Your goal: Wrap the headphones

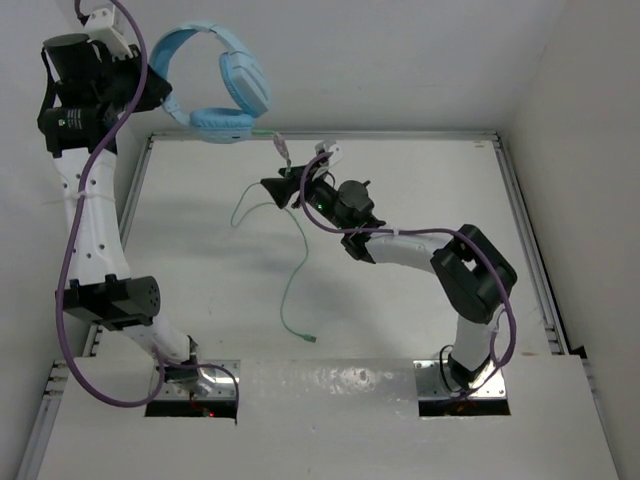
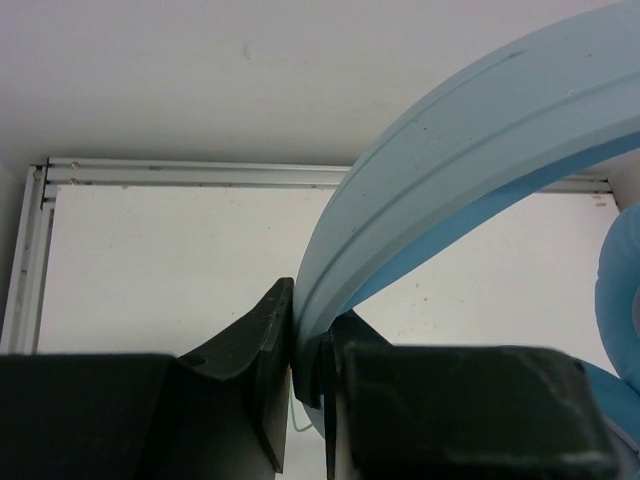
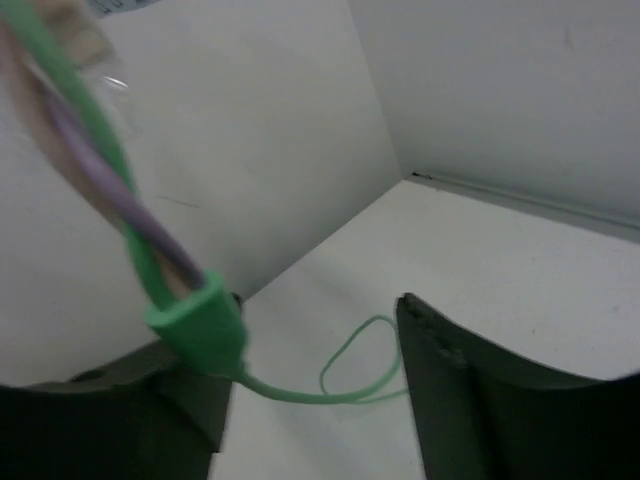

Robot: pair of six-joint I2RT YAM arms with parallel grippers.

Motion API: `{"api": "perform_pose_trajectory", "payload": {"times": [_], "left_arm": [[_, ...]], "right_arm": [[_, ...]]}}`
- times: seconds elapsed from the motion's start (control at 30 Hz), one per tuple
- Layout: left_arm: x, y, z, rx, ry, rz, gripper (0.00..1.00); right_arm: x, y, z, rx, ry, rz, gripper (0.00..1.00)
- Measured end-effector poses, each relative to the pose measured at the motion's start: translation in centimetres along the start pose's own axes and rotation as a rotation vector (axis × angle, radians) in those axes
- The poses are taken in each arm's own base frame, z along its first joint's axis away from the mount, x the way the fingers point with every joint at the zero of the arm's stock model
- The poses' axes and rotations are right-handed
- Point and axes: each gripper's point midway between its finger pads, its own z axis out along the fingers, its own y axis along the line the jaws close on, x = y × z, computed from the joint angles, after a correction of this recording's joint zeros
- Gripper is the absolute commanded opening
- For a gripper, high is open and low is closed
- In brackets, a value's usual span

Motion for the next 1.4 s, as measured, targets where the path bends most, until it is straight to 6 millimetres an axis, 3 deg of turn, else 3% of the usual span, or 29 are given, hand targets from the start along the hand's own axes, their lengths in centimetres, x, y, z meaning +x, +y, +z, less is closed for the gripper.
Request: {"api": "perform_pose_trajectory", "payload": {"times": [0.07, 0.1, 0.17, 0.23, 0.4, 0.57, 0.63, 0.7, 0.77, 0.83, 0.93, 1.07, 1.4], "left_arm": [[0.1, 0.1, 0.1, -0.003, 0.003, -0.001, 0.00], [0.3, 0.2, 0.2, -0.005, 0.007, -0.002, 0.00], [0.7, 0.4, 0.4, -0.010, 0.016, -0.006, 0.00], [1.5, 0.9, 0.8, -0.028, 0.036, -0.005, 0.00], [4.6, 3.0, 2.1, -0.096, 0.127, 0.052, 0.00], [9.6, 3.6, 5.0, -0.146, 0.285, 0.207, 0.00], [12.9, 2.5, 6.3, -0.126, 0.381, 0.284, 0.00], [17.1, 0.2, 7.4, -0.076, 0.492, 0.370, 0.00], [20.6, -3.0, 7.9, -0.002, 0.570, 0.443, 0.00], [22.4, -5.9, 8.2, 0.065, 0.601, 0.502, 0.00], [22.9, -8.4, 8.2, 0.121, 0.589, 0.564, 0.00], [22.6, -8.7, 8.5, 0.125, 0.568, 0.599, 0.00], [23.3, -10.7, 7.8, 0.214, 0.582, 0.556, 0.00]], "right_arm": [[0.0, 0.2, 0.2, -0.008, -0.011, 0.040, 0.36], [0.3, 0.2, 0.2, -0.008, -0.006, 0.053, 0.23], [0.6, 0.1, 0.1, -0.005, 0.001, 0.066, 0.08], [0.9, -0.1, -0.5, 0.009, 0.012, 0.063, 0.00], [1.1, -1.1, -3.5, 0.076, 0.131, -0.076, 0.00], [-2.5, -1.5, -4.7, 0.118, 0.230, -0.329, 0.00], [-4.8, -1.9, -4.0, 0.146, 0.253, -0.440, 0.00], [-6.7, -2.4, -3.8, 0.178, 0.284, -0.541, 0.00], [-7.4, -3.4, -4.0, 0.229, 0.340, -0.628, 0.00], [-7.4, -5.3, -4.9, 0.304, 0.416, -0.713, 0.00], [-6.3, -8.4, -6.4, 0.400, 0.546, -0.827, 0.00], [-5.4, -11.4, -7.6, 0.475, 0.639, -0.896, 0.04], [-9.2, -15.6, -9.8, 0.630, 0.568, -0.818, 0.00]]}}
